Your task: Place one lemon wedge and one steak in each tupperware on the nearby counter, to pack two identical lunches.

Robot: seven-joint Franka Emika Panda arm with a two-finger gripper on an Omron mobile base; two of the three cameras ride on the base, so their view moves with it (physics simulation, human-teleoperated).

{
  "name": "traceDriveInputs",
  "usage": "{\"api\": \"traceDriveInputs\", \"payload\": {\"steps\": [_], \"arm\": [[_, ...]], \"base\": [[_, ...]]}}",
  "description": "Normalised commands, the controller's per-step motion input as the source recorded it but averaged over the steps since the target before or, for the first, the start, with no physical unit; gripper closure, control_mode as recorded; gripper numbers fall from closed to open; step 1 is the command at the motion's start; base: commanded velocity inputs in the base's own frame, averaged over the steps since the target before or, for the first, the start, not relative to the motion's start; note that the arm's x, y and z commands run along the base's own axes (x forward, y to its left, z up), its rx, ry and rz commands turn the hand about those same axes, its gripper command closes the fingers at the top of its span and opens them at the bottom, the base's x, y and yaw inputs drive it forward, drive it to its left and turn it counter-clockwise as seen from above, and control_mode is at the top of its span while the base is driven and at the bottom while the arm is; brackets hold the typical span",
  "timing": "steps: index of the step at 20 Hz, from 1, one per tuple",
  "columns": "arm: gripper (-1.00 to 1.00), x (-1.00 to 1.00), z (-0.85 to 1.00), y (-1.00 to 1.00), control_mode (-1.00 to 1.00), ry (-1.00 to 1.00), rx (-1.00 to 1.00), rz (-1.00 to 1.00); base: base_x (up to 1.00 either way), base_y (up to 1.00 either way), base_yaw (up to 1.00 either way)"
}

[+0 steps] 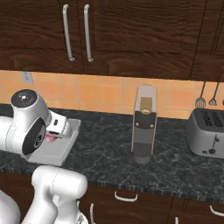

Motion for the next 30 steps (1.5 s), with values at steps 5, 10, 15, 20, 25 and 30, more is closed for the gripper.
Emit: {"api": "traceDriveInputs", "payload": {"steps": [5, 10, 15, 20, 25, 30], "arm": [[1.00, 0.41, -0.33, 0.95, -1.00, 0.05, -0.11, 0.08], [1.00, 0.80, -0.59, 0.91, -1.00, 0.19, -0.10, 0.00], [1.00, 0.65, -0.63, 0.37, -1.00, 0.13, -0.02, 0.04], [1.00, 0.50, -0.86, 0.12, -1.00, -0.07, 0.00, 0.03], [1.00, 0.42, -0.51, 0.04, -1.00, 0.01, -0.01, 0.00], [1.00, 0.24, -0.42, 0.00, -1.00, 0.00, 0.00, 0.00]], "base": [[0.00, 0.00, 0.00], [0.00, 0.00, 0.00], [0.00, 0.00, 0.00], [0.00, 0.00, 0.00], [0.00, 0.00, 0.00], [0.00, 0.00, 0.00]]}}
